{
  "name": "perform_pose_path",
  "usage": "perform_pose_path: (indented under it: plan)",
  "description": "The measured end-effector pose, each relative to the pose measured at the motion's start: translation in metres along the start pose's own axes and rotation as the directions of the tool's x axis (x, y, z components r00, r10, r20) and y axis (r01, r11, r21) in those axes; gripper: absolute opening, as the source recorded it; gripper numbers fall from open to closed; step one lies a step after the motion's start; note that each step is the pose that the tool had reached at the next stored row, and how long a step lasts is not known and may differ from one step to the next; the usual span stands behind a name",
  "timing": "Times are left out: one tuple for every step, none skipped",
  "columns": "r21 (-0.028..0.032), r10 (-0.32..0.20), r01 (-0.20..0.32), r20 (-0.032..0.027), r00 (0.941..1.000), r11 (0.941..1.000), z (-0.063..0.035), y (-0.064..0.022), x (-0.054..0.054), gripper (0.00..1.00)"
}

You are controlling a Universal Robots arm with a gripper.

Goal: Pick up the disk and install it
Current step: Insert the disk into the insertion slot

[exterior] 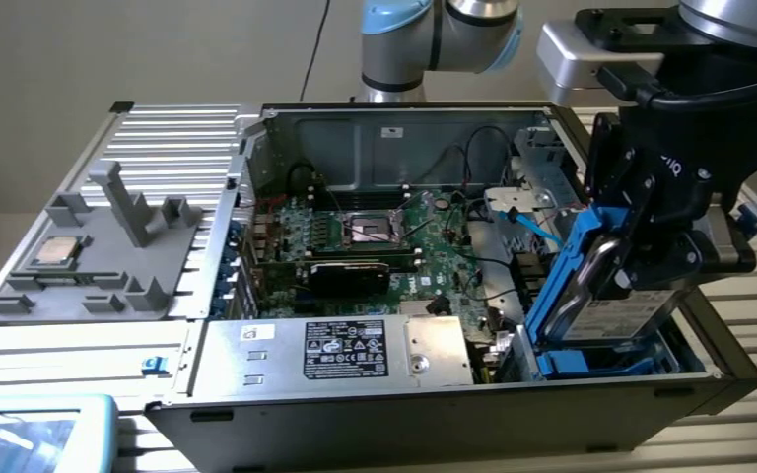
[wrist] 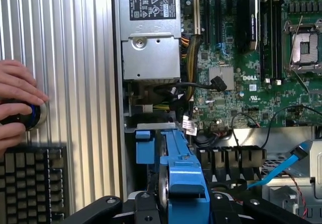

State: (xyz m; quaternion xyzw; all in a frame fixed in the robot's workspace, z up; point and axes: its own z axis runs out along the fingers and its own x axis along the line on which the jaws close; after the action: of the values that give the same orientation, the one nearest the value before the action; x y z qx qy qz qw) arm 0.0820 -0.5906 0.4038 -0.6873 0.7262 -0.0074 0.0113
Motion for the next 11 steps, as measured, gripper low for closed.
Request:
perform_pose_path:
  plan:
    - [-0.0001,0.000,0.000,0.0016,1.0000,1.0000,0.0004,0.0000,0.0000,0.37]
    - [-0.0001,0.000,0.000,0.0030,1.0000,1.0000,0.0008,0.0000,0.0000,0.37]
    - [-0.0002,0.000,0.000,0.0043,1.0000,1.0000,0.0015,0.0000,0.0000,0.37]
    - [-0.0002,0.000,0.000,0.0056,1.0000,1.0000,0.0022,0.0001,0.0000,0.37]
    - [-0.0003,0.000,0.000,0.0063,1.0000,1.0000,0.0029,0.0001,0.0000,0.37]
    - [-0.0003,0.000,0.000,0.0072,1.0000,1.0000,0.0038,0.0001,0.0000,0.37]
    - [-0.0004,0.000,0.000,0.0080,1.0000,1.0000,0.0047,0.0002,0.0000,0.37]
    - [-0.0005,0.000,0.000,0.0088,1.0000,1.0000,0.0055,0.0002,0.0000,0.37]
    - [-0.0005,0.000,0.000,0.0095,1.0000,1.0000,0.0063,0.0002,0.0000,0.37]
    - [-0.0005,0.000,0.000,0.0102,0.9999,1.0000,0.0071,0.0002,0.0000,0.37]
    - [-0.0006,0.000,0.000,0.0106,0.9999,1.0000,0.0078,0.0003,0.0000,0.37]
